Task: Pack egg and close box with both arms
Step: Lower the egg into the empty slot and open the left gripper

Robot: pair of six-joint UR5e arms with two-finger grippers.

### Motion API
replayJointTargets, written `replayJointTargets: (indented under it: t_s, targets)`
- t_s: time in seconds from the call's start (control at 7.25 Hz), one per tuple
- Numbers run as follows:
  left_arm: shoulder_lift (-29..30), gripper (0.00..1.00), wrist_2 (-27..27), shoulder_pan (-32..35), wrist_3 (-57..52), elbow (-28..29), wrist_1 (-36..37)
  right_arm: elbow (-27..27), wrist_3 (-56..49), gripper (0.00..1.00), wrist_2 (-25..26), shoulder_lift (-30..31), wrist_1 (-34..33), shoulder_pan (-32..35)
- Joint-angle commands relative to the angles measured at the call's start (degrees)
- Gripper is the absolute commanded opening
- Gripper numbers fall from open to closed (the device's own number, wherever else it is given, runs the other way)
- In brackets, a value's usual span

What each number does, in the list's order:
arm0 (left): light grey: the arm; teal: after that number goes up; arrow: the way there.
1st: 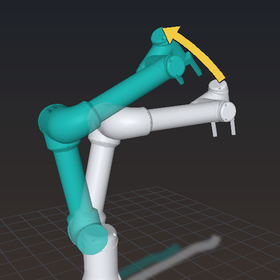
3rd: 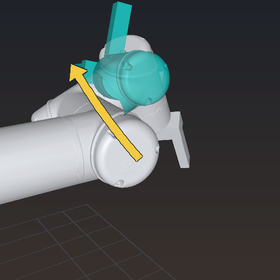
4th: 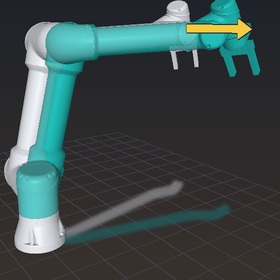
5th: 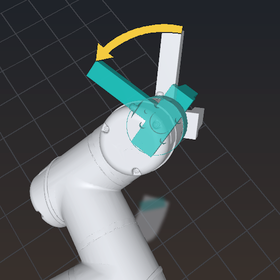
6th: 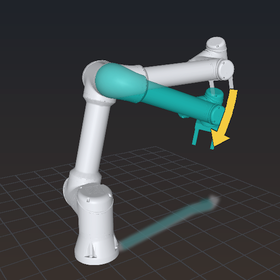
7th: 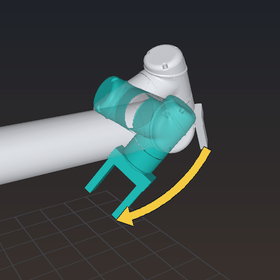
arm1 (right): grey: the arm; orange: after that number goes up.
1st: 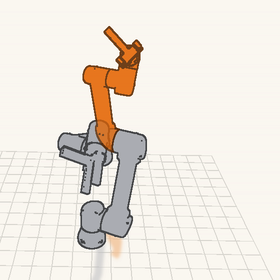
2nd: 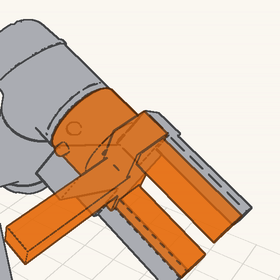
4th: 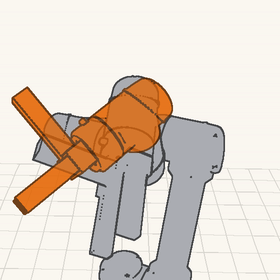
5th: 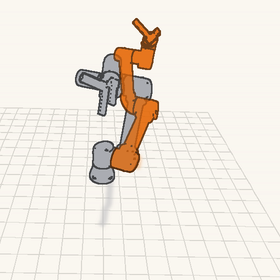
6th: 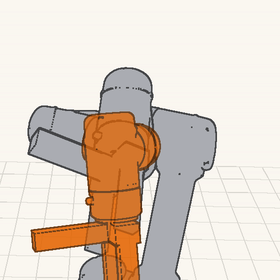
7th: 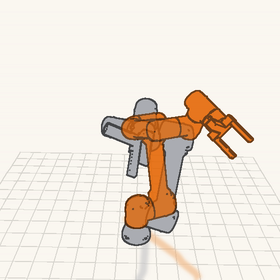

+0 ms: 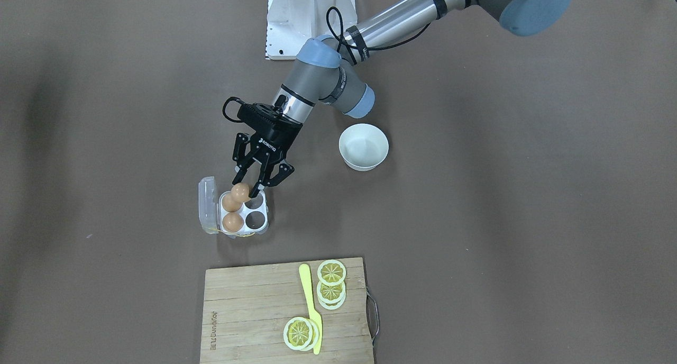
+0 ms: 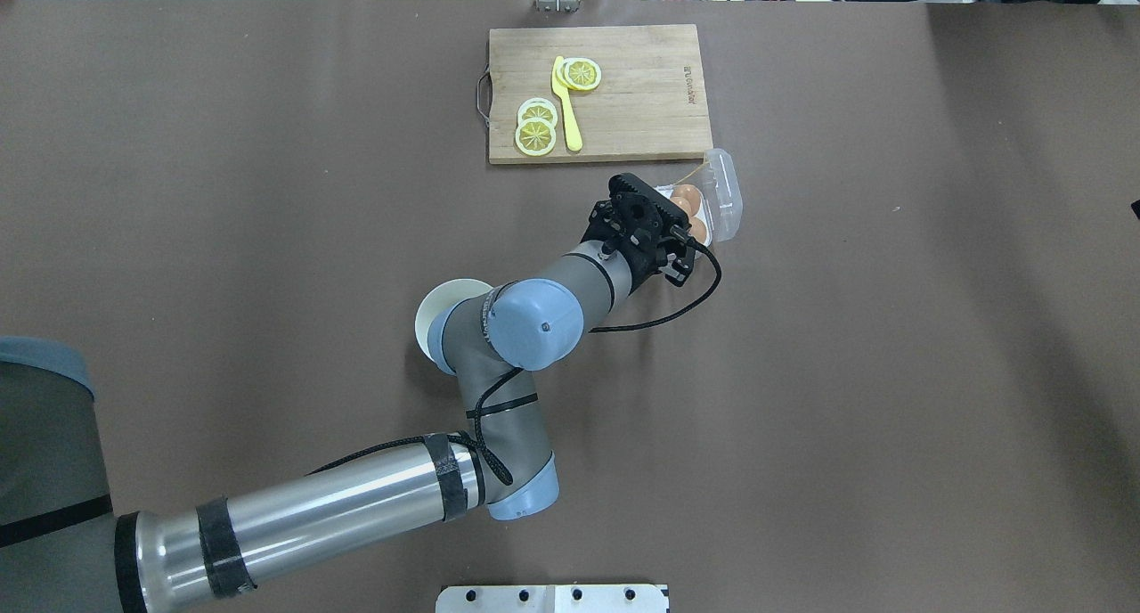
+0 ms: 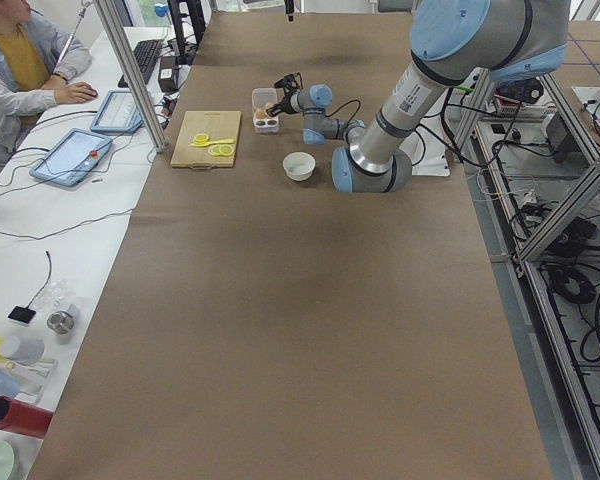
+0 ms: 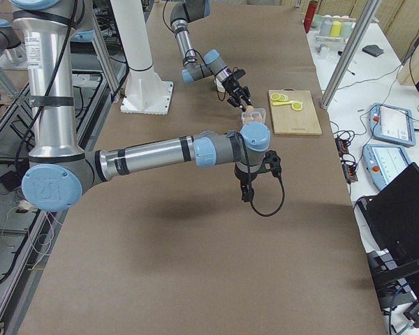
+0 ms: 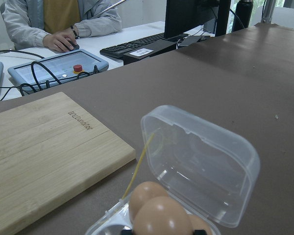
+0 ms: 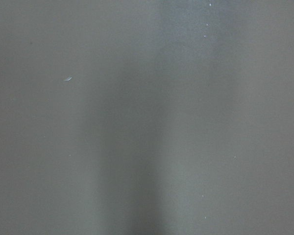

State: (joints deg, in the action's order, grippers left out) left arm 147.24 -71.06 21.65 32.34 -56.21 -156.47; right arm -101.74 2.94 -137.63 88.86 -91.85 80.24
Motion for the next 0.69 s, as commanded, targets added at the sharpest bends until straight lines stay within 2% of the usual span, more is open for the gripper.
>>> replayJointTargets:
  t_s: [0.0,0.14,0.28,0.55]
  targets:
    - [0.1,0.71,0.4,0.0,0.0,0.0,-0.1,0.0,0.0,1.0,-0.1,0.0,0.0,0.0]
    - [0.2,0.8,0.6,0.0,0.2,0.3,-0.1,0.0,0.9,1.0,-0.2,-0.1,0.0,0.0]
    - [0.1,0.84,0.7,0.0,0.3,0.4,-0.1,-0.1,1.7,1.0,-0.2,-0.3,0.0,-0.1]
    - [0.6,0.81,0.0,0.2,1.0,-0.5,0.1,-0.4,2.3,1.0,-0.2,-0.4,0.0,-0.1]
